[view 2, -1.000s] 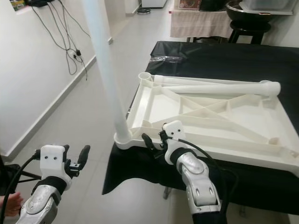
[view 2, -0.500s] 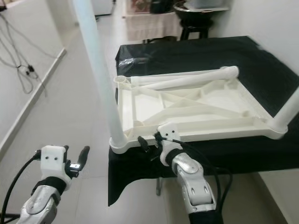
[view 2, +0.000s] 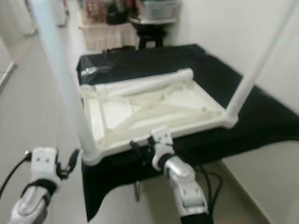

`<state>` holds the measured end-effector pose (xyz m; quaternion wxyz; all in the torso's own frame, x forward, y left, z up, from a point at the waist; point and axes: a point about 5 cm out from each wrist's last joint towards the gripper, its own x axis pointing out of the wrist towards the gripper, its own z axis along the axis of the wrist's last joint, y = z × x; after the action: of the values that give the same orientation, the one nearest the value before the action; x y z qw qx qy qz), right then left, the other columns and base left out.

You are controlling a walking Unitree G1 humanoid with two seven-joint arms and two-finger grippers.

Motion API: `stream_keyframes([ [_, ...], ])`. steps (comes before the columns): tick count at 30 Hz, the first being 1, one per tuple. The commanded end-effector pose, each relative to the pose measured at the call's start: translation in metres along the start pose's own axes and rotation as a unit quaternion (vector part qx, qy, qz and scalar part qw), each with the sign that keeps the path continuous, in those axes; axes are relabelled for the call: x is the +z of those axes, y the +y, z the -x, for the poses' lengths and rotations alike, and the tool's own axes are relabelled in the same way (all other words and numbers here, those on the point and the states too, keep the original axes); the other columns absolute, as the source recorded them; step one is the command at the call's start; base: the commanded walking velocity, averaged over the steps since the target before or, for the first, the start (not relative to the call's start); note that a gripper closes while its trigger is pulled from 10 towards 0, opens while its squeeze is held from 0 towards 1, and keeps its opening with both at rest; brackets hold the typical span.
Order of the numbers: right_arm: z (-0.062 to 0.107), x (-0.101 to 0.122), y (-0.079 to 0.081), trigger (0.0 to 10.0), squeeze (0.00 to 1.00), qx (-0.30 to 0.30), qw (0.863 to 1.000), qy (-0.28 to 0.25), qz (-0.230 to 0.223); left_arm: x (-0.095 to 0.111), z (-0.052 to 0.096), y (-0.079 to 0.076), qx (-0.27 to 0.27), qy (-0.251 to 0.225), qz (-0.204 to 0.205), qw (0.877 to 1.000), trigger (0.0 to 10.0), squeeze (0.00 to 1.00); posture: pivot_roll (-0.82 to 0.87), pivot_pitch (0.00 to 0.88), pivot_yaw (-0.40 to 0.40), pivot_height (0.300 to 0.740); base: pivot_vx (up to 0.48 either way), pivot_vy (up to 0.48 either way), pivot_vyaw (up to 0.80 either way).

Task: Building children table

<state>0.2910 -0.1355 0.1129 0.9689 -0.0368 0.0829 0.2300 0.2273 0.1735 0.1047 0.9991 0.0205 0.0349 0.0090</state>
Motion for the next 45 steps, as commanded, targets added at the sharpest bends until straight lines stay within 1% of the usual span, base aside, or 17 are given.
stream_keyframes([
  [1, 0.001, -0.006, -0.003, 10.0, 0.00, -0.006, 1.000, 0.011, -0.006, -0.001, -0.001, -0.005, -0.013, -0.001, 0.000, 1.000, 10.0, 0.00, -0.10, 0.011, 0.048, 0.740, 0.000, 0.000, -0.80],
  [8, 0.000, -0.007, -0.001, 10.0, 0.00, -0.006, 1.000, 0.010, -0.007, -0.002, -0.003, -0.004, -0.013, -0.001, -0.001, 1.000, 10.0, 0.00, -0.10, 0.000, 0.050, 0.740, 0.000, 0.000, -0.80],
  [18, -0.005, -0.003, 0.001, 10.0, 0.00, -0.002, 1.000, -0.002, -0.007, -0.006, -0.006, 0.000, -0.006, 0.003, -0.006, 1.000, 10.0, 0.00, -0.10, 0.000, 0.059, 0.740, 0.000, 0.000, -0.80],
  [26, -0.006, 0.002, 0.008, 10.0, 0.00, 0.036, 0.999, -0.022, -0.018, -0.005, -0.006, 0.002, 0.005, 0.000, -0.002, 1.000, 10.0, 0.00, -0.09, 0.000, 0.059, 0.740, 0.000, 0.000, -0.80],
  [28, -0.005, 0.004, 0.012, 10.0, 0.00, 0.054, 0.998, -0.031, -0.017, -0.004, -0.005, 0.003, 0.012, -0.003, 0.002, 1.000, 10.0, 0.00, -0.09, 0.000, 0.057, 0.740, 0.000, 0.000, 0.00],
  [33, -0.004, 0.004, 0.011, 10.0, 0.00, 0.056, 0.998, -0.030, -0.021, -0.004, -0.005, 0.006, 0.021, -0.004, 0.007, 1.000, 10.0, 0.00, -0.09, 0.000, 0.054, 0.740, 0.000, 0.056, 0.00],
  [41, -0.004, 0.003, 0.009, 10.0, 0.00, 0.058, 0.998, -0.028, -0.027, -0.005, -0.007, 0.015, 0.054, 0.000, 0.003, 0.999, 10.0, 0.00, -0.09, 0.000, 0.050, 0.740, 0.000, 0.480, 0.00],
  [45, -0.004, 0.003, 0.009, 10.0, 0.00, 0.060, 0.997, -0.027, -0.027, -0.005, -0.007, 0.016, 0.059, -0.001, 0.003, 0.998, 10.0, 0.00, -0.09, 0.000, 0.050, 0.740, 0.000, 0.480, 0.00],
])
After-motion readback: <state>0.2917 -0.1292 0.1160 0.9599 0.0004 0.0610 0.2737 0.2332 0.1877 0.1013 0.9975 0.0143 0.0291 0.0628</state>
